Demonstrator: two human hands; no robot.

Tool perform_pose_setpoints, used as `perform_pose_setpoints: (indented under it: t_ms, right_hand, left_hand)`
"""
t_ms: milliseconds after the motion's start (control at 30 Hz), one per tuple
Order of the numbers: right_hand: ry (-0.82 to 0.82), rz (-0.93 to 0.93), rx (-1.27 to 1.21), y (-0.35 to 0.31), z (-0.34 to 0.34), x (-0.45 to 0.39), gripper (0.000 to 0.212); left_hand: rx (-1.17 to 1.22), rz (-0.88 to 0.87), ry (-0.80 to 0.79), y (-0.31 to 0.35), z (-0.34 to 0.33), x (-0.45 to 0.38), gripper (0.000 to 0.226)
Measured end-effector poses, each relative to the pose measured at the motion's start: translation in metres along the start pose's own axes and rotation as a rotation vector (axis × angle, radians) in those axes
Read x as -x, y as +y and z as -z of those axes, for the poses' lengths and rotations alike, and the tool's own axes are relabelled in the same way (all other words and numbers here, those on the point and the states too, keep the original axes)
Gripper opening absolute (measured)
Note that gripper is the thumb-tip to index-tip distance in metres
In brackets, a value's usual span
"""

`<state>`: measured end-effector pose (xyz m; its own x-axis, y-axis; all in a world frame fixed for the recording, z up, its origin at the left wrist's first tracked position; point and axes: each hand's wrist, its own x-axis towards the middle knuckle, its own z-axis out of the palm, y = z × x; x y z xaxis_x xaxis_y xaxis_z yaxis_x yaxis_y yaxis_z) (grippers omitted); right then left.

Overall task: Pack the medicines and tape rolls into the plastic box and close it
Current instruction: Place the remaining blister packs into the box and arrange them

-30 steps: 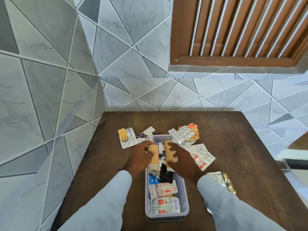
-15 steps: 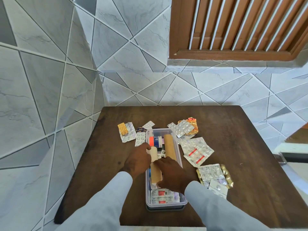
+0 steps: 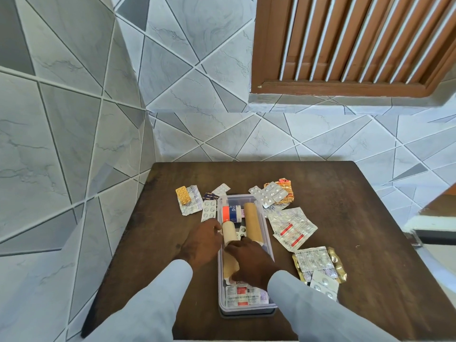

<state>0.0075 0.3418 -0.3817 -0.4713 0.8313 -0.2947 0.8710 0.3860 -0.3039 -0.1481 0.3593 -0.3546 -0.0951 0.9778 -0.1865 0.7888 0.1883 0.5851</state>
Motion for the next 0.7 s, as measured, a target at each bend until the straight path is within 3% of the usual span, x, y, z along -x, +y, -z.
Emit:
perform_pose_setpoints:
  t_ms: [167, 300, 367, 433, 533, 700]
  right_hand:
    - [0.149, -0.035, -0.218, 0.021, 0.031, 0.010, 0.048]
    - [0.441, -0.309, -0.443, 0.069, 0.047, 0.031, 0.034]
    - [0.496, -0.475, -0.485, 0.097, 0.042, 0.050, 0.033]
    - [0.457, -0.636, -0.494, 0.129, 0.029, 0.075, 0.037]
    - [0.259, -0.786, -0.416, 0.163, 0.014, 0.105, 0.056]
    - [0.042, -0.828, -0.462, 0.183, 0.006, 0.136, 0.081]
  left_hand:
    - [0.008, -0.055, 0.017, 0.012, 0.007, -0.010, 0.014]
    - [0.080, -0.119, -0.058, 0.034, -0.004, -0.019, 0.013]
    - [0.093, -0.140, -0.117, 0.047, -0.013, -0.018, 0.014]
    - [0.103, -0.206, -0.177, 0.067, -0.033, -0.011, 0.017]
    - [0.181, -0.232, -0.281, 0.097, -0.065, 0.005, 0.016]
    - [0.078, -0.110, -0.394, 0.140, -0.133, 0.029, 0.023]
